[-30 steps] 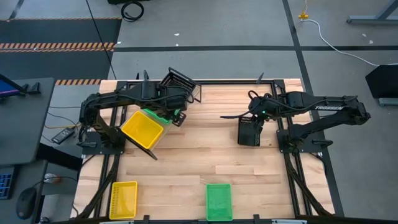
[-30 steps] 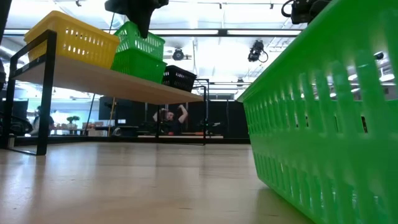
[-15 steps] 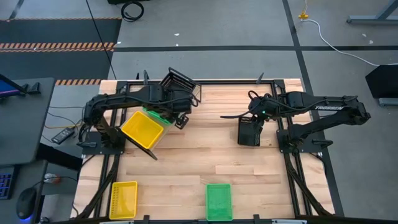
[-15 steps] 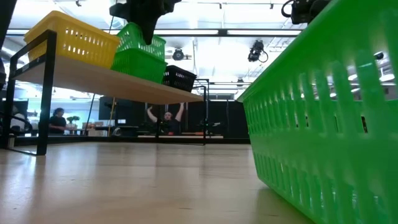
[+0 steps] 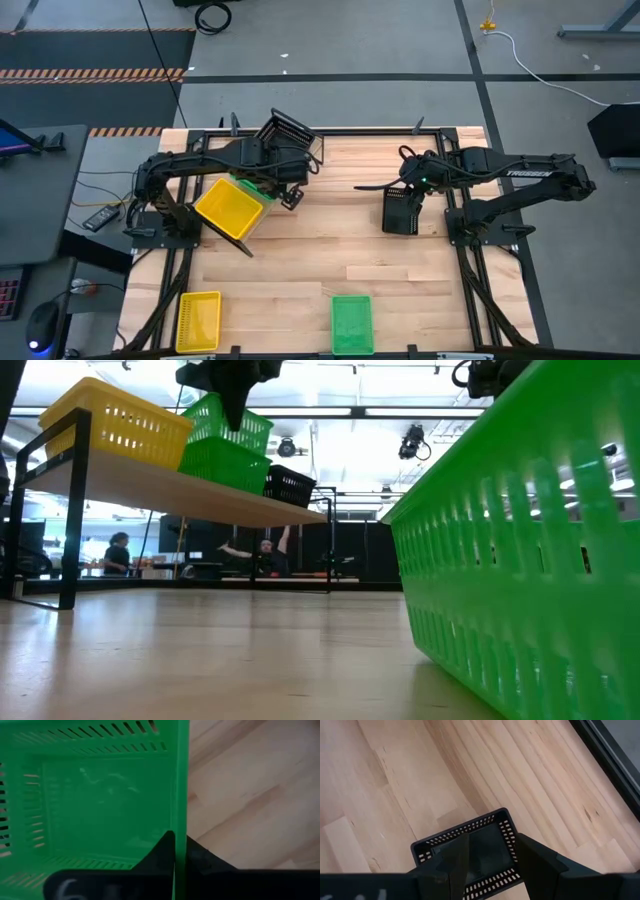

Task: Stack baskets on shelf by color
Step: Stack the top green bin on top of the other green bin on the shelf

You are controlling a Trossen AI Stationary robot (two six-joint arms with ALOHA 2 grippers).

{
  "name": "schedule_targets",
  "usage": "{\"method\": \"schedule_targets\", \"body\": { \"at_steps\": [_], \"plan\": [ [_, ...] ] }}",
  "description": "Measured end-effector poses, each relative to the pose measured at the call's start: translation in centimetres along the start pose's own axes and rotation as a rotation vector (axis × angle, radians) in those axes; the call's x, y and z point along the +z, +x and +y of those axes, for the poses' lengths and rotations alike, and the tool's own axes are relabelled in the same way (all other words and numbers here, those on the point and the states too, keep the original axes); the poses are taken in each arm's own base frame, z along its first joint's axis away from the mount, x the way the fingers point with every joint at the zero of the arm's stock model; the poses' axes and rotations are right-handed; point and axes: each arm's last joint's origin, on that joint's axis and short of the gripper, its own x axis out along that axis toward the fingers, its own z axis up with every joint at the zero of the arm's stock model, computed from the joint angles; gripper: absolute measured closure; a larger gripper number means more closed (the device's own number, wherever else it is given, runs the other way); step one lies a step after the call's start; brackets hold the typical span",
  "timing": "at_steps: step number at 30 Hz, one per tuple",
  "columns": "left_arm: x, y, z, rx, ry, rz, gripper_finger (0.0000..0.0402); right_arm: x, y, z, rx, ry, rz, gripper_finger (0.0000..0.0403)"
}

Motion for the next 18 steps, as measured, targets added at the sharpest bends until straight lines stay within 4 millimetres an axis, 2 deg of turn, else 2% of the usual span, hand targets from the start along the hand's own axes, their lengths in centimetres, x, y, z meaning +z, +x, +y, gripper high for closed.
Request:
{"method": "schedule_targets", "body": {
  "at_steps": [4, 13, 18],
  "plan": [
    [0.04, 0.0, -0.05, -0.006, -0.002, -0.003, 0.038, 0.0, 0.0, 0.0, 0.0, 0.001, 0.0, 0.0237],
    [-0.05, 0.45, 0.06, 0.025, 0.002, 0.0, 0.0302, -0.01, 0.0, 0.0, 0.002, 0.005, 0.001, 0.0237],
    [-0.1, 0.41, 0.04, 0.025, -0.015, -0.002, 0.0277, -0.01, 0.0, 0.01, 0.004, 0.006, 0.002, 0.0237]
  ]
}}
